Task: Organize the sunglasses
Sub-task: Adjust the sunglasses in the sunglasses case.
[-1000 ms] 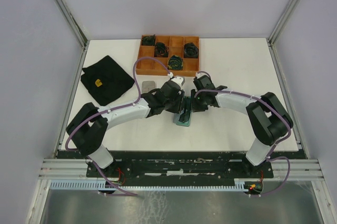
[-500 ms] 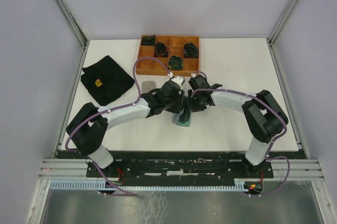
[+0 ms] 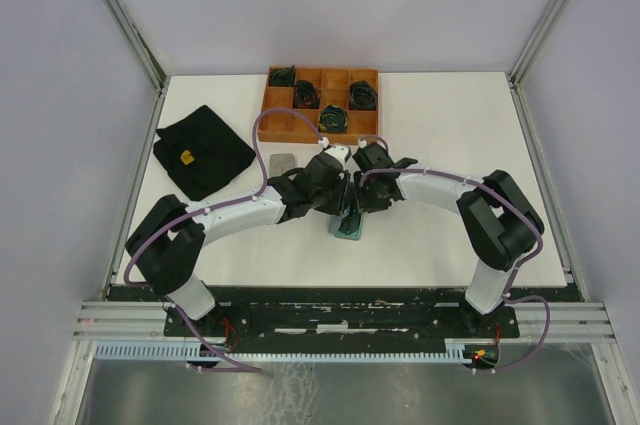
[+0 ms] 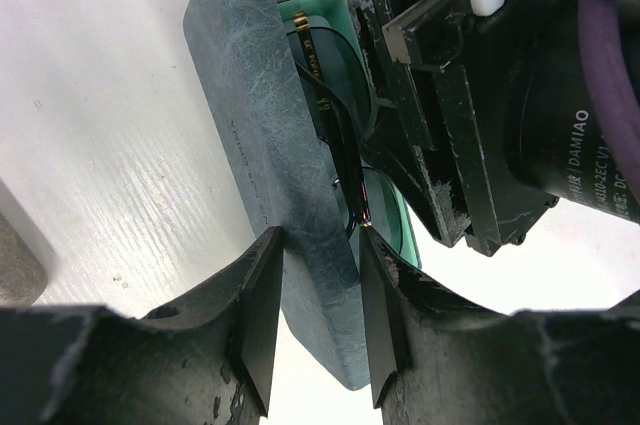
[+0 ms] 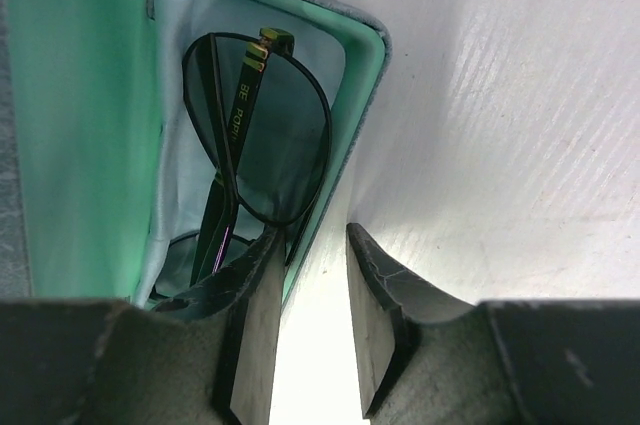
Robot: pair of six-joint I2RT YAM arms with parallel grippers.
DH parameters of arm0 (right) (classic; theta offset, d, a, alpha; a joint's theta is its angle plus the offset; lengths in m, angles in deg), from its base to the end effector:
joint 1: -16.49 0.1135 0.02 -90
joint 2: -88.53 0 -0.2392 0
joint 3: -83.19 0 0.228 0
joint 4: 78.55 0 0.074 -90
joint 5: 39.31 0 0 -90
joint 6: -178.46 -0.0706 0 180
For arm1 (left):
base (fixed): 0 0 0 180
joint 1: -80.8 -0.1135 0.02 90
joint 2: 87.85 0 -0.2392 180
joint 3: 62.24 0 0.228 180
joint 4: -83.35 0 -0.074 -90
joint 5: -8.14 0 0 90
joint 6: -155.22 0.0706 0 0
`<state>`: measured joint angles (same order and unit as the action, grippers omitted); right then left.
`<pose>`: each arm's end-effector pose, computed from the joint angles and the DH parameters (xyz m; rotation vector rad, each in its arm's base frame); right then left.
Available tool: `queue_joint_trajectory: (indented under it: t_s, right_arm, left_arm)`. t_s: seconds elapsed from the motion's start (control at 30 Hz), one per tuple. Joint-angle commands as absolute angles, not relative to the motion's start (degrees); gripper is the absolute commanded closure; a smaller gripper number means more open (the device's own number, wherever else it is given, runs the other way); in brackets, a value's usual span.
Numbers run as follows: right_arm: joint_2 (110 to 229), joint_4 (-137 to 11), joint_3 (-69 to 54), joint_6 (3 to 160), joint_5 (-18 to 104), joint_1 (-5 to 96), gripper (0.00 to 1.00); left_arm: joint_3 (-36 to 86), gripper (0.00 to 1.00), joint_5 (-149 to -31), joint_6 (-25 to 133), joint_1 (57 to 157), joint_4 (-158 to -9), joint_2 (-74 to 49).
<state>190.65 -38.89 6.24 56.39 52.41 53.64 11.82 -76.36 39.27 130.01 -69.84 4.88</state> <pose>0.2707 0.2025 0.1196 -0.1125 2.7439 0.3143 0.2328 -0.2595 0.1766 0.4415 2.3813 -0.5123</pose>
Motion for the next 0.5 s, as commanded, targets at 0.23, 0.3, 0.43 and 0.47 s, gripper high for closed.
queue_joint_trajectory:
  t_s: [0.23,0.3,0.43,0.47]
  right_arm:
    - [181.35,-41.69,7.68,55.45,51.25,54.25,0.56]
    - [180.55,-40.98,7.71,55.46,51.65,54.12,0.55]
    - [179.58,-39.35,8.83,55.63,54.62,53.95,0.57]
    - [179.21,-39.49,9.55,55.41,55.13,53.80,0.58]
  left_arm:
    - [12.52,0.52,-77.61,41.13,129.71,-70.98,-0.12]
    - [12.58,0.51,-77.30,41.14,129.62,-70.68,-0.86]
    - [12.40,0.50,-76.49,41.22,129.17,-70.56,-2.37]
    - [12.19,0.50,-76.28,41.23,129.01,-70.99,-2.74]
